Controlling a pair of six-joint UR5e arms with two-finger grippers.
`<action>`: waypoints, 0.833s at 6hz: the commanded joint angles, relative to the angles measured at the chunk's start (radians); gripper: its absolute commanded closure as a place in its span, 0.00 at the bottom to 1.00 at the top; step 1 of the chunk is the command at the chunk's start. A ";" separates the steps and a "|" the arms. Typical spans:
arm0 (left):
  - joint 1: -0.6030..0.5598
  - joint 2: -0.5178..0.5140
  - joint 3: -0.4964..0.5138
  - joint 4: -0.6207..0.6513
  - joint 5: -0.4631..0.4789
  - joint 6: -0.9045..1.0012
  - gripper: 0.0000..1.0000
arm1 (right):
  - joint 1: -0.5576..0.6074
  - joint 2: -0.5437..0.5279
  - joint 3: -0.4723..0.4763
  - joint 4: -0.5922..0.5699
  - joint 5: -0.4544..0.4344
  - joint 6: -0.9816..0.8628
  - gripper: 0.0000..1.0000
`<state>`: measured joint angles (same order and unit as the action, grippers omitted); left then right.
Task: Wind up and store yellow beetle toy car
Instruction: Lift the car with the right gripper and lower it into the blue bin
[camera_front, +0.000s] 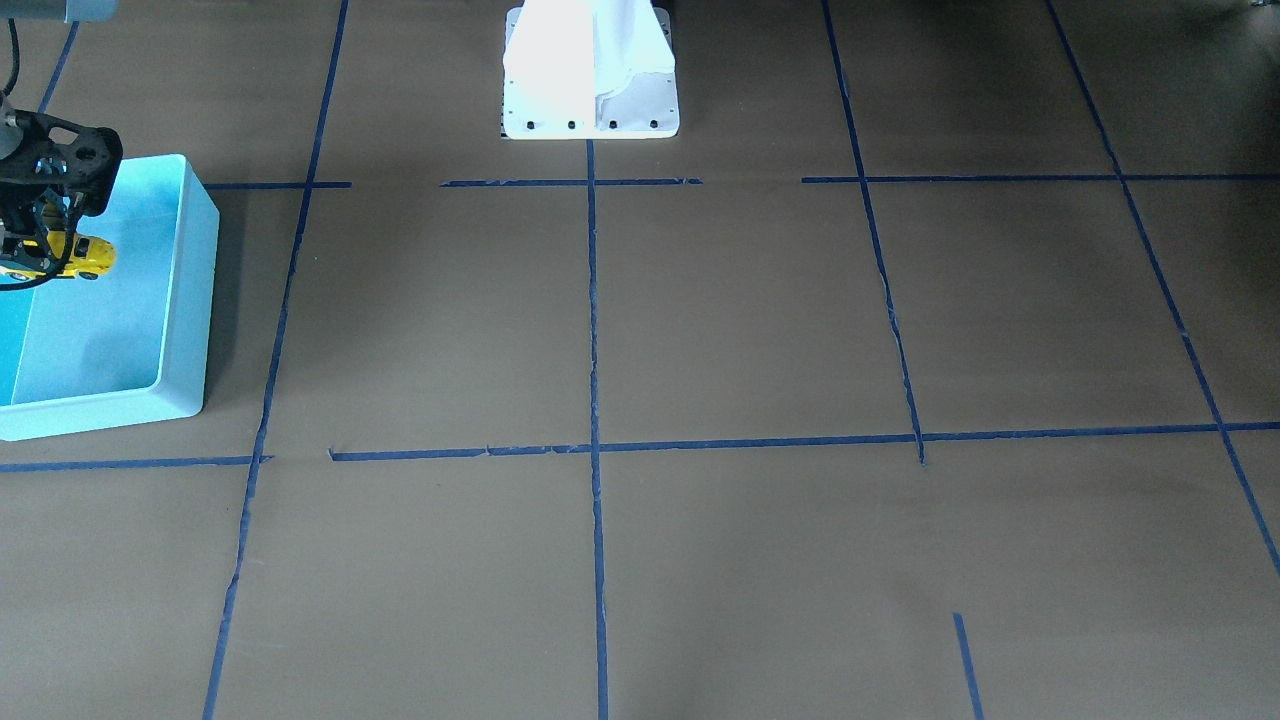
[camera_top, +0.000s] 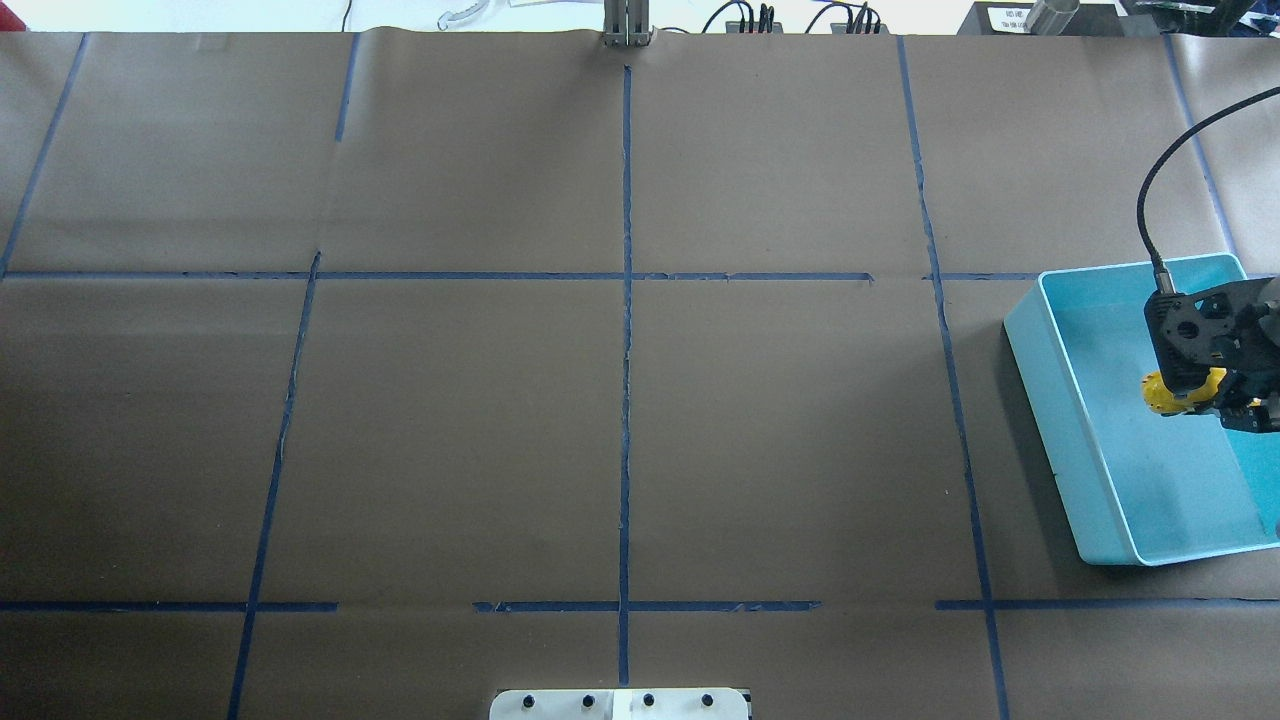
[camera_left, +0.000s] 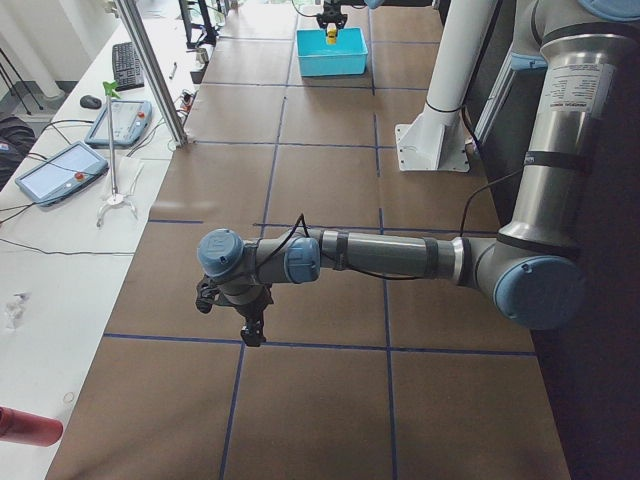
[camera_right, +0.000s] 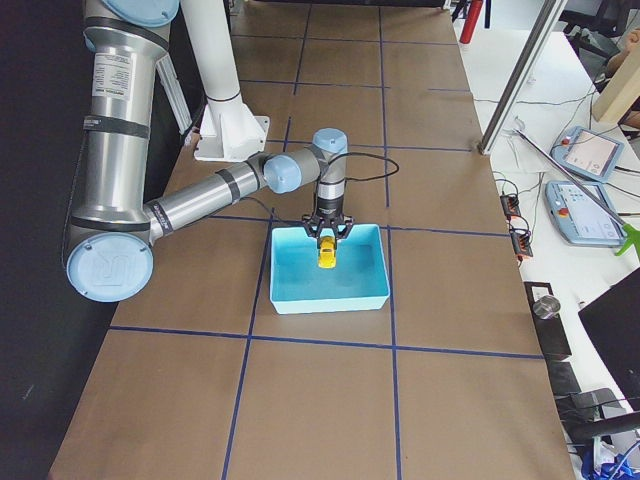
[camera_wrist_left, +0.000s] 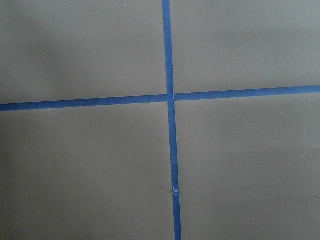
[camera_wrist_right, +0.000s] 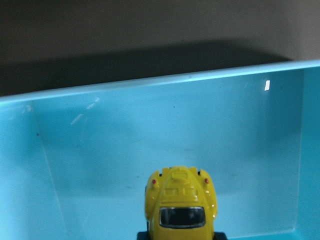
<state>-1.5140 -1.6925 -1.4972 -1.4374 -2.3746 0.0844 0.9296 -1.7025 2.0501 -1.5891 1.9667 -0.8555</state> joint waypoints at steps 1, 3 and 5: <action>0.000 -0.001 0.000 0.000 0.000 0.000 0.00 | -0.003 -0.009 -0.122 0.148 0.006 0.024 1.00; 0.000 -0.001 0.000 0.000 0.000 0.000 0.00 | -0.066 0.001 -0.174 0.184 0.000 0.056 1.00; 0.000 -0.001 -0.002 0.000 -0.002 0.000 0.00 | -0.083 0.003 -0.238 0.288 0.004 0.073 0.98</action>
<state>-1.5140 -1.6930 -1.4981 -1.4374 -2.3750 0.0844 0.8534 -1.7005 1.8324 -1.3387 1.9680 -0.7919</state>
